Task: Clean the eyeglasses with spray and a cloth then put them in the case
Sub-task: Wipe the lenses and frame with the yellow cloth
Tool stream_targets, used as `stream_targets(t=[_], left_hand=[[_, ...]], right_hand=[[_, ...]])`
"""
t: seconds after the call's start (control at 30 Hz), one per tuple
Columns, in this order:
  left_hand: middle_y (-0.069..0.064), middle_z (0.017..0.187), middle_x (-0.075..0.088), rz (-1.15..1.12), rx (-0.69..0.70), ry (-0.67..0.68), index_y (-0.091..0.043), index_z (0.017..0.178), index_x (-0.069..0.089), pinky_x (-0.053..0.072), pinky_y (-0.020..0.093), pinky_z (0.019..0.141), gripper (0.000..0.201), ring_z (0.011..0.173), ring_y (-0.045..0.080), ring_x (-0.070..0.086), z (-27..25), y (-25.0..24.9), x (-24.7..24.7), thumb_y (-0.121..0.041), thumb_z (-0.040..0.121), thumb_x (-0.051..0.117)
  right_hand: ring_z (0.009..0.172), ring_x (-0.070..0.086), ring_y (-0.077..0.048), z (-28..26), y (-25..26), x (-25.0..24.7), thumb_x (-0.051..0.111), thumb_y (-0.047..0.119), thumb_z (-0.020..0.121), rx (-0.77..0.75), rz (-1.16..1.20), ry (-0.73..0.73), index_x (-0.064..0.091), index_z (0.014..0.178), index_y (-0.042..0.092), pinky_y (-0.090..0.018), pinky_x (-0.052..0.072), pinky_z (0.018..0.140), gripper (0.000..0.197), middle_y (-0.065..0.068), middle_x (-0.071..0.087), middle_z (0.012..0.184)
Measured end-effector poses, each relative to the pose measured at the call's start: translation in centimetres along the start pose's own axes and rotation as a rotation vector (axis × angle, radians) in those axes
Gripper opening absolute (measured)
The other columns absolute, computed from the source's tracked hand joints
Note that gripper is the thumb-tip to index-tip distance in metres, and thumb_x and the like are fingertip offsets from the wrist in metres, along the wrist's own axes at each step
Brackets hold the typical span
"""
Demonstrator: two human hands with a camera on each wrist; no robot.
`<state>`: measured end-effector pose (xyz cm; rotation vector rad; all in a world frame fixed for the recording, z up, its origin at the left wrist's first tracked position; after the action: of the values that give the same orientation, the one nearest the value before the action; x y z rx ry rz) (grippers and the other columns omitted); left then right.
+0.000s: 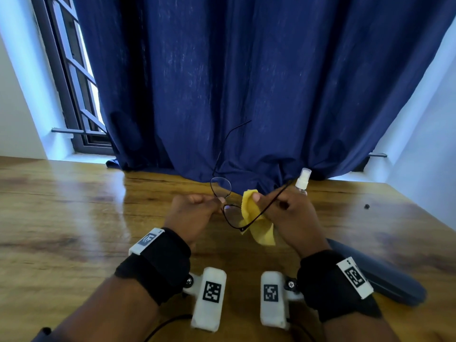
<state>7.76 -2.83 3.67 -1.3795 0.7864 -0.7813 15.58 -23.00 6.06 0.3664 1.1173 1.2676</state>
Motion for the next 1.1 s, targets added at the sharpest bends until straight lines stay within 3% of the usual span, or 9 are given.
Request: stream_targets(t=[0.2, 0.3, 0.43, 0.53, 0.6, 0.7, 0.8, 0.9, 1.1], left_hand=[[-0.014, 0.058, 0.07, 0.005, 0.019, 0.045, -0.014, 0.086, 0.082, 0.04, 0.017, 0.055, 0.012, 0.044, -0.009, 0.055, -0.4, -0.2, 0.6, -0.024, 0.089, 0.076], [-0.015, 0.051, 0.067, -0.012, 0.017, 0.04, -0.009, 0.088, 0.081, 0.04, 0.009, 0.046, 0.011, 0.043, -0.009, 0.055, -0.3, -0.4, 0.4, -0.016, 0.091, 0.073], [-0.014, 0.049, 0.065, -0.056, 0.012, -0.018, -0.005, 0.081, 0.079, 0.04, 0.017, 0.056, 0.015, 0.042, -0.008, 0.053, 0.3, -1.0, -0.9, -0.016, 0.089, 0.076], [-0.014, 0.05, 0.064, -0.094, -0.01, -0.028, -0.005, 0.08, 0.079, 0.038, 0.019, 0.056, 0.015, 0.042, -0.006, 0.052, 0.7, -0.8, -1.3, -0.017, 0.088, 0.077], [-0.013, 0.05, 0.065, -0.108, -0.032, 0.003, -0.005, 0.083, 0.078, 0.041, 0.016, 0.051, 0.014, 0.042, -0.005, 0.053, 0.4, -0.6, -0.8, -0.017, 0.09, 0.076], [-0.011, 0.048, 0.066, -0.132, -0.047, 0.048, 0.0, 0.087, 0.076, 0.042, 0.009, 0.041, 0.015, 0.039, -0.005, 0.056, -0.3, -0.7, 0.0, -0.012, 0.093, 0.07], [-0.005, 0.056, 0.07, -0.137, -0.039, 0.002, -0.001, 0.084, 0.077, 0.044, 0.013, 0.045, 0.014, 0.043, -0.001, 0.059, 0.2, -0.7, -0.8, -0.013, 0.091, 0.073], [0.002, 0.068, 0.071, -0.125, -0.033, -0.056, 0.001, 0.086, 0.077, 0.039, 0.019, 0.053, 0.015, 0.04, -0.004, 0.052, 0.8, -0.7, -1.7, -0.014, 0.089, 0.075], [-0.001, 0.063, 0.07, -0.119, -0.063, 0.005, 0.002, 0.091, 0.078, 0.041, 0.017, 0.047, 0.019, 0.046, 0.002, 0.053, 0.3, -0.4, -0.7, -0.017, 0.09, 0.075]], right_hand=[[0.083, 0.069, -0.008, -0.5, 1.0, 2.0, 0.084, 0.028, 0.081, -0.054, 0.093, 0.202, 0.08, 0.093, 0.031, -0.023, 0.053, 0.076, 0.013, 0.005, 0.072, 0.094], [0.093, 0.065, -0.016, -0.8, 1.6, 2.3, 0.078, 0.036, 0.083, -0.099, 0.071, 0.314, 0.078, 0.097, 0.046, -0.033, 0.055, 0.085, 0.017, 0.004, 0.067, 0.098], [0.098, 0.06, -0.015, -0.8, 1.0, 1.8, 0.069, 0.025, 0.094, -0.12, 0.002, 0.445, 0.076, 0.105, 0.049, -0.035, 0.051, 0.089, 0.027, 0.013, 0.061, 0.1], [0.099, 0.057, -0.007, -1.0, 0.7, 1.8, 0.062, 0.013, 0.099, -0.127, -0.075, 0.494, 0.074, 0.113, 0.041, -0.024, 0.048, 0.091, 0.034, 0.014, 0.056, 0.102], [0.101, 0.053, -0.004, -1.1, 0.9, 2.2, 0.059, 0.013, 0.1, -0.17, -0.135, 0.519, 0.061, 0.13, 0.055, -0.016, 0.044, 0.091, 0.051, 0.01, 0.053, 0.107], [0.098, 0.049, 0.002, -1.3, 1.5, 2.6, 0.058, 0.018, 0.101, -0.209, -0.186, 0.571, 0.042, 0.135, 0.07, -0.008, 0.038, 0.087, 0.064, 0.01, 0.05, 0.11], [0.097, 0.051, -0.002, -1.4, 1.5, 2.6, 0.063, 0.02, 0.098, -0.216, -0.131, 0.592, 0.056, 0.131, 0.061, -0.011, 0.04, 0.086, 0.053, 0.007, 0.052, 0.108], [0.093, 0.053, 0.0, -0.9, 1.0, 1.8, 0.072, 0.022, 0.093, -0.188, -0.087, 0.477, 0.07, 0.123, 0.045, -0.011, 0.041, 0.08, 0.038, 0.012, 0.053, 0.101], [0.095, 0.051, 0.002, -1.5, 1.9, 2.4, 0.067, 0.025, 0.096, -0.211, -0.135, 0.551, 0.056, 0.129, 0.06, -0.008, 0.04, 0.083, 0.049, 0.012, 0.053, 0.107]])
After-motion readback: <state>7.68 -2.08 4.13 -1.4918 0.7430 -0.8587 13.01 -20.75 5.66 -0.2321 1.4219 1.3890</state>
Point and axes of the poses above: each hand's wrist, its own z-axis towards the middle knuckle, its own x-axis out of the palm, y = z × x, the point moved 4 cm from there along z, towards the middle knuckle
